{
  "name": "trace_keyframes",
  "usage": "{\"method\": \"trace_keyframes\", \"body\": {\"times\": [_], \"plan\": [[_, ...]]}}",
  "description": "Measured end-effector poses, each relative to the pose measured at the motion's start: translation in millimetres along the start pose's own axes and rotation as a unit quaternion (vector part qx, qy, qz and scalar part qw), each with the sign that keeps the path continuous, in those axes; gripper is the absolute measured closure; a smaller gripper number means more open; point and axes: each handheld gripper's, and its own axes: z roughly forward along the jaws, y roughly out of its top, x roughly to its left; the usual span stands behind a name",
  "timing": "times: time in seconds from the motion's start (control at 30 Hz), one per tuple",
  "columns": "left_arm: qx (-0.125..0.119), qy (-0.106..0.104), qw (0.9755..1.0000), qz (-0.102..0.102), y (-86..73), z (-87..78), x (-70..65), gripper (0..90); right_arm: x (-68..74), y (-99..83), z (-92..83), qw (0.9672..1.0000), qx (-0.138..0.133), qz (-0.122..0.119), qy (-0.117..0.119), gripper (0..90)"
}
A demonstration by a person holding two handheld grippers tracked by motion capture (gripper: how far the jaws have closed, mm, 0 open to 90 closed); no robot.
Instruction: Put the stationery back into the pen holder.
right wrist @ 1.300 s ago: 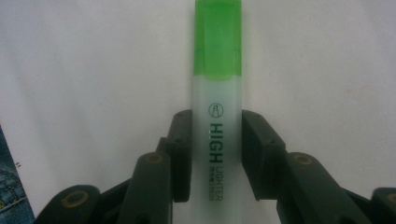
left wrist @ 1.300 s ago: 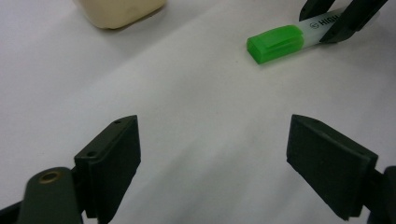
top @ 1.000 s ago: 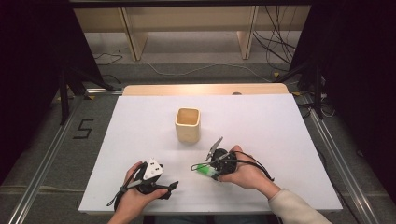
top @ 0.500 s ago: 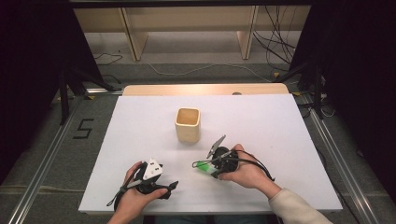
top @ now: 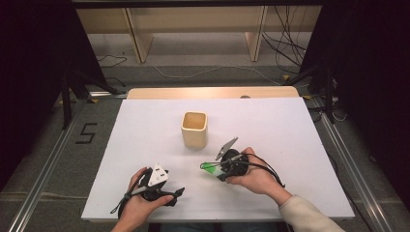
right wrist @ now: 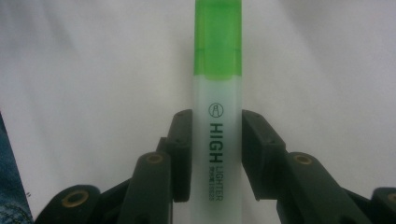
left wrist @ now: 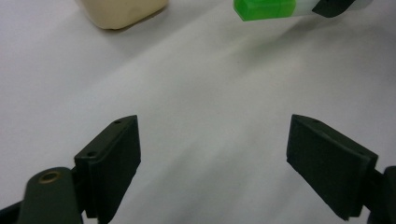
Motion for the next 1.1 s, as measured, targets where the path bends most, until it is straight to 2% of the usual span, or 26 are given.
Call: {"method": "trace_keyframes", "body": {"times": [0.8,1.1], "plan": [[0.000,0.001,1.0000,0.000,0.0,-0.2,0.1,17.4,-3.6,0.9,-7.1,0.9988,-0.046,0.015,-0.002,66.5],[0.000,0.000,1.0000,0.000,0.0,-0.2,0.1,17.4,-4.1,1.2,-8.7,0.9982,-0.055,0.021,-0.004,66.4]]}}
